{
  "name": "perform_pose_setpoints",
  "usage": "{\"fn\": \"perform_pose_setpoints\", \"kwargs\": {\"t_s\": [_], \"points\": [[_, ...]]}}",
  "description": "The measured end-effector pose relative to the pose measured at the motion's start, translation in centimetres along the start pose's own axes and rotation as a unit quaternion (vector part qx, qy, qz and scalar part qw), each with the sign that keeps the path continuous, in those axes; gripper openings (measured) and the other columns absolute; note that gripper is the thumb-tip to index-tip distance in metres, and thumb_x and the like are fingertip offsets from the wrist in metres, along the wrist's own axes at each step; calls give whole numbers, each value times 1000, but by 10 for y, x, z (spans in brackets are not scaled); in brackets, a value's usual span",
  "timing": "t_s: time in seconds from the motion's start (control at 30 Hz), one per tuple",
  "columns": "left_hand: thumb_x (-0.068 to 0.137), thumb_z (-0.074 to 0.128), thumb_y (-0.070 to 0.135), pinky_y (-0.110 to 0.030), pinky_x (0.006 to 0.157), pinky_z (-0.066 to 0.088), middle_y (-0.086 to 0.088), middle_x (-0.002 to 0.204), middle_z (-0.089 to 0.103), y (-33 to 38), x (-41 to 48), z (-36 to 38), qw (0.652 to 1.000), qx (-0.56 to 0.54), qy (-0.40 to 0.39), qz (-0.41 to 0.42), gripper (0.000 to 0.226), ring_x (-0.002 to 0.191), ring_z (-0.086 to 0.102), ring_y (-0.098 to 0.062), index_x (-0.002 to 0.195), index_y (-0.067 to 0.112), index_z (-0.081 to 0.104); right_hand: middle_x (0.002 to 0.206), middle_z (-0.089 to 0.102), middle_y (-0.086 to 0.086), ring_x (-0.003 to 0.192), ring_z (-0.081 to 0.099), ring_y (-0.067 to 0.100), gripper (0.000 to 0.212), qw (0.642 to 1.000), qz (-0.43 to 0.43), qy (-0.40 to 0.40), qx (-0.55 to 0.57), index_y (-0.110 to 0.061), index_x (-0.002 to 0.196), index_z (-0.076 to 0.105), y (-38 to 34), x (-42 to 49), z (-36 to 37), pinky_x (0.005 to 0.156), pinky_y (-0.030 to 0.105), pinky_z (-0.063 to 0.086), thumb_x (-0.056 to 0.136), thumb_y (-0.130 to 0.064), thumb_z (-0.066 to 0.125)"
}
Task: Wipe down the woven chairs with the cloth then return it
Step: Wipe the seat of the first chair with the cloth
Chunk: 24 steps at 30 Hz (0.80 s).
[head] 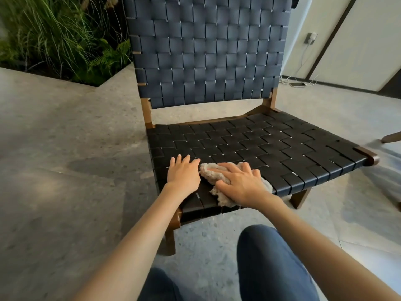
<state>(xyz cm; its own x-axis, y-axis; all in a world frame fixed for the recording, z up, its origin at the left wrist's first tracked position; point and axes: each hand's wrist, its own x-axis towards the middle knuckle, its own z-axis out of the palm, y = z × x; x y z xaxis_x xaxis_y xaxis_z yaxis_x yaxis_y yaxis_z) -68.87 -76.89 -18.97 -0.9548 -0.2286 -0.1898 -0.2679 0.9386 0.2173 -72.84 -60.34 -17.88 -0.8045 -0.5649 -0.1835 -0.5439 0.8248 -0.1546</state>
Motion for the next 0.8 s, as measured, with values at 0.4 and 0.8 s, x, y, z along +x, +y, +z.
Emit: {"fn": "perform_pose_setpoints", "kwargs": {"t_s": [0.4,0.8], "points": [[103,22,38,-49,117,-2,-9,160,5,16,51,10,997,17,-29,-70,51,147,-1,-30,151,23,14,157,14,-11,136,11,33,52,1000,13,-9,-10,-50,145,23,37,66,15,104,53,12,93,-53,22],[102,27,35,-49,118,3,-6,158,17,-1,83,19,995,27,54,-83,49,146,8,-26,149,22,23,159,13,-5,142,4,38,54,1000,-8,19,15,-40,149,23,26,228,40,110,59,5,97,-52,22]]}}
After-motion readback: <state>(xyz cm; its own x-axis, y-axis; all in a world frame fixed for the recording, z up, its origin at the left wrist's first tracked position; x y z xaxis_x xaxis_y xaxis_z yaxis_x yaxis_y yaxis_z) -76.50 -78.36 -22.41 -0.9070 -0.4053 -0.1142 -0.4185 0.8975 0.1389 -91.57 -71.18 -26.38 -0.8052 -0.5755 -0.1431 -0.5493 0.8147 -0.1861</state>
